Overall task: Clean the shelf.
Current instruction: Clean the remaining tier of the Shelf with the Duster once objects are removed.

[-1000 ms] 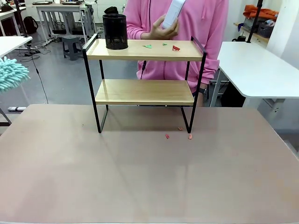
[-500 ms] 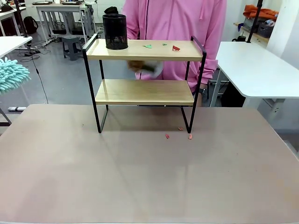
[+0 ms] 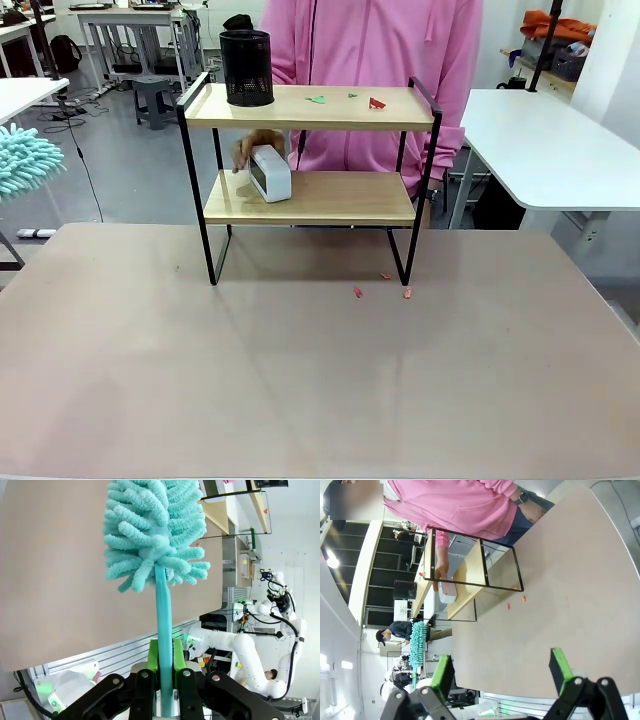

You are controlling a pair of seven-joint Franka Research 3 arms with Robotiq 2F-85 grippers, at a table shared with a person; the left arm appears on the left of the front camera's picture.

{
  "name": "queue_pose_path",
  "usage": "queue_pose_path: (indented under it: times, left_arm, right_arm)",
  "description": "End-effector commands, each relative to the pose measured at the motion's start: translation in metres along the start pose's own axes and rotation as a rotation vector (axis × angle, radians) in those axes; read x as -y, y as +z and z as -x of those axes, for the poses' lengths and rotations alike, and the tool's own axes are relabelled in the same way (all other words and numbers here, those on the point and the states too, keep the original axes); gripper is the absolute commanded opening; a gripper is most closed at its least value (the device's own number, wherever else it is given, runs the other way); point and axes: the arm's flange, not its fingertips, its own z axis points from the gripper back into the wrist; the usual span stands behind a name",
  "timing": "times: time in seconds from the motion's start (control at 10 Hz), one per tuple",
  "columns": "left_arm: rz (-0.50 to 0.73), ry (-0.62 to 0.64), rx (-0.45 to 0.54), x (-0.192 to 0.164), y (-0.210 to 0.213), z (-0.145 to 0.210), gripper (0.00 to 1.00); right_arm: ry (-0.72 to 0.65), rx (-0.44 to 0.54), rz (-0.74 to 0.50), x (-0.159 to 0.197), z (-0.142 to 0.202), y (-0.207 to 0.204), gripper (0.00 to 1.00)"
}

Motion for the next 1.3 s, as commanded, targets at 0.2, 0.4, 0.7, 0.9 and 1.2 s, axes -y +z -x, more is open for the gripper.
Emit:
queue_pose_path:
  times: [0.2,0.4,0.7,0.9,1.2]
  left_arm:
    - [0.001,-0.02,0.001,0.0009,0.0019,-0.0001,0.12]
    - [0.001,-0.02,0.001,0.0009,0.0019,-0.0001,0.12]
    - [0.001,-0.02,0.001,0.0009,0.0019,-0.0001,0.12]
    - [0.001,-0.02,0.001,0.0009,0.0019,-0.0001,0.12]
    - [0.0,0.0,0.0,0.0,0.0,0.0,0.12]
  right_arm:
    - [0.021,0.009,-0.031,-0.0012,-0.0012,-0.0004,1.0]
    - [0.021,0.009,-0.031,-0.0012,-0.0012,-0.0004,1.0]
    - [0.021,0.009,-0.031,-0.0012,-0.0012,-0.0004,1.0]
    - [0.021,0.009,-0.031,-0.0012,-0.0012,-0.0004,1.0]
    - [0.021,0.009,-0.031,-0.0012,-0.0012,-0.0004,1.0]
